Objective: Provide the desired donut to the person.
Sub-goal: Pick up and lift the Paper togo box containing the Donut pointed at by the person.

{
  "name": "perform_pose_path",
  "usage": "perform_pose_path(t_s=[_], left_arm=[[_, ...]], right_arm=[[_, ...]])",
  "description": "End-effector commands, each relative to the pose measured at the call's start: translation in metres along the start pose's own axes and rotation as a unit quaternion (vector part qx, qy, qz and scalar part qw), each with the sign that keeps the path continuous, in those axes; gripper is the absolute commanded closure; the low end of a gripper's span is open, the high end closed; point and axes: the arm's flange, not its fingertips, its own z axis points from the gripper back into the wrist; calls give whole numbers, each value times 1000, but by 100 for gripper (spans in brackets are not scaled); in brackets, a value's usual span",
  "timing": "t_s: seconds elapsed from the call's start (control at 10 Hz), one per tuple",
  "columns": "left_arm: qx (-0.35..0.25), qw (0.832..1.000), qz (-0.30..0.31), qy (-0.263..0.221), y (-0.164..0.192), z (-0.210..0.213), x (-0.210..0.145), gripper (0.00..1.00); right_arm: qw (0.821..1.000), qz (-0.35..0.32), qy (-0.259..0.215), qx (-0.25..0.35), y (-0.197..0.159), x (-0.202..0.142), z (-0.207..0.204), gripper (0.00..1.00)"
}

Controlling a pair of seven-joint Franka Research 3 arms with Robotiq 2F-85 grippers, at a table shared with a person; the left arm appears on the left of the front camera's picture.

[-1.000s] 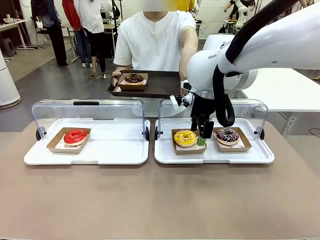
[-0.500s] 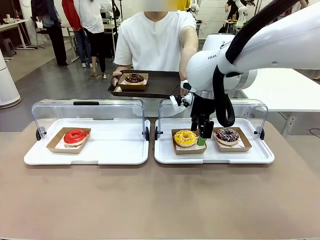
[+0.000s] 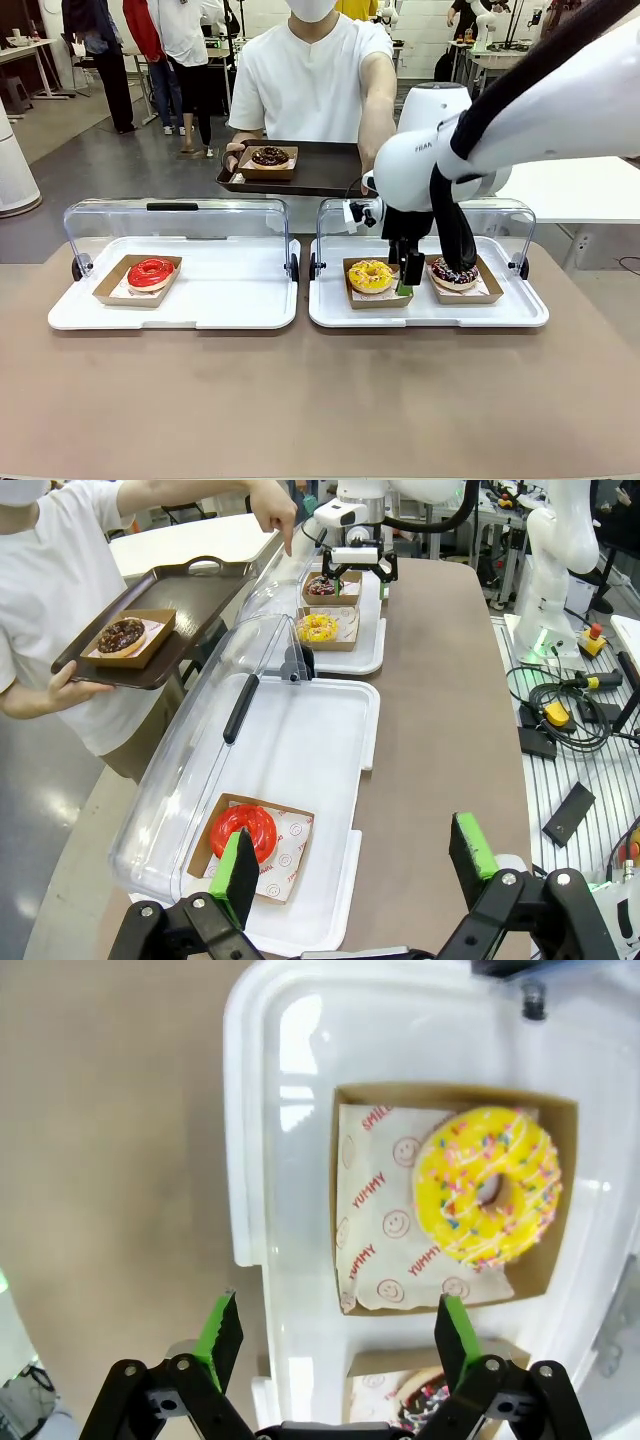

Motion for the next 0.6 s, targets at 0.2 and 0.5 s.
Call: perform_pose_path(t_s=[0.2, 0.5], left_arm=[[-1, 1000, 0, 7, -1, 2, -1, 0], [-1, 1000, 0, 7, -1, 2, -1, 0]], right_arm=[[1000, -15, 14, 9, -3, -8, -25, 0], [1000, 6, -14, 26, -9, -16, -34, 0]])
